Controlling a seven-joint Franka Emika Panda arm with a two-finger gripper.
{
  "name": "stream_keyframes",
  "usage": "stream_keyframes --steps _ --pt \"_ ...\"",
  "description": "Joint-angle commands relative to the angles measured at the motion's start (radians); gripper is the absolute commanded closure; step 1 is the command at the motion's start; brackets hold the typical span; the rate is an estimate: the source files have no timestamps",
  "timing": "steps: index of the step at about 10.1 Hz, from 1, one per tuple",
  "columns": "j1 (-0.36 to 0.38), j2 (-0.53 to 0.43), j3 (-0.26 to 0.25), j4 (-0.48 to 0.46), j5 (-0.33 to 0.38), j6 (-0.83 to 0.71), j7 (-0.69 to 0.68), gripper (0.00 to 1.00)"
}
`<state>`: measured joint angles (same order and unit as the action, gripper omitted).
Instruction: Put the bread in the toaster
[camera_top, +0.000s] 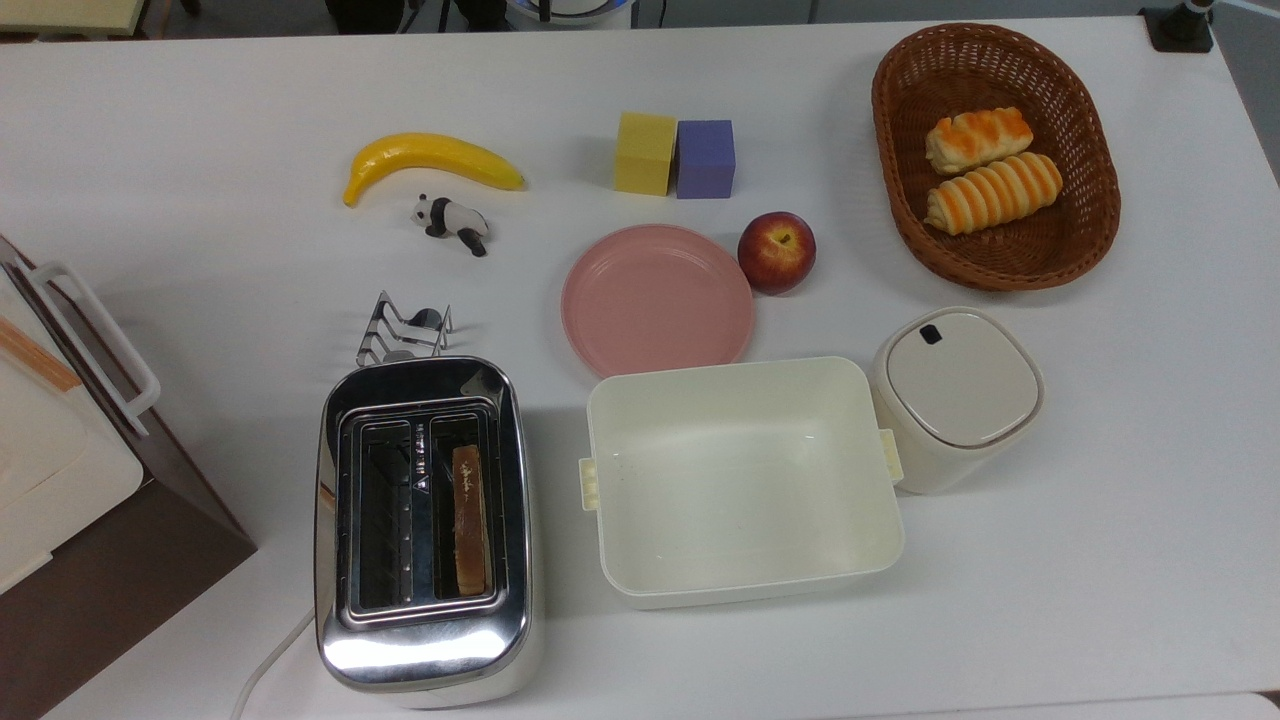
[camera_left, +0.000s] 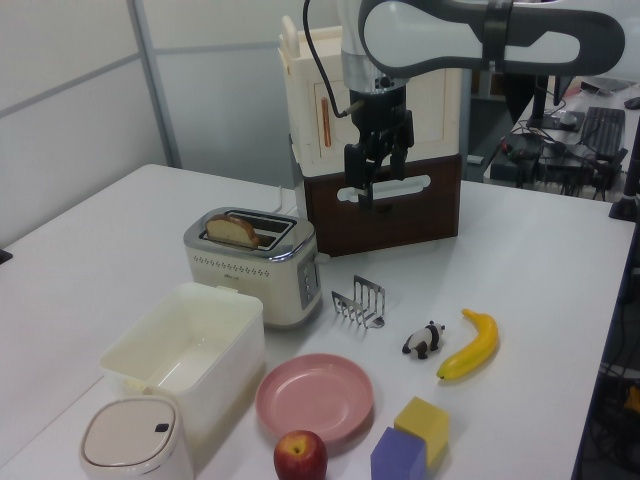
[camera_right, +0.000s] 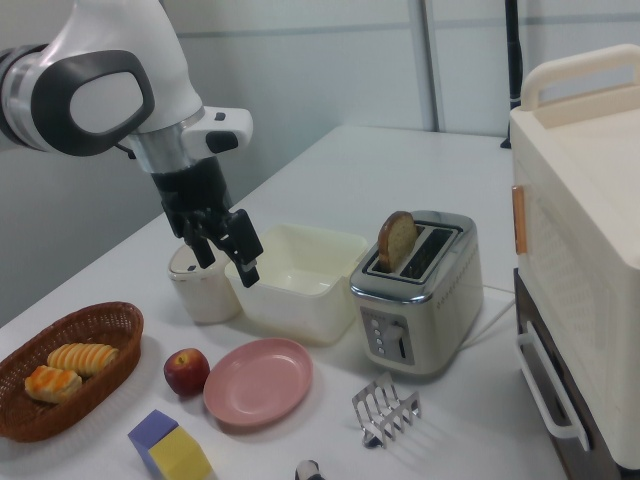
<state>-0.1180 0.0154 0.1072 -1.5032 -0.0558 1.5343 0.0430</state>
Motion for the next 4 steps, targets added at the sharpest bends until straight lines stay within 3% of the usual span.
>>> stream_keyframes --steps 1,2,4 --pt "0.0 -0.011 -0.039 -0.018 0.048 0.073 0.021 0.0" --pt "-0.003 -0.011 -0.053 -0.022 0.098 0.082 0.012 0.0" --pt "-0.003 -0.003 -0.063 -0.022 0.116 0.098 0.009 0.0"
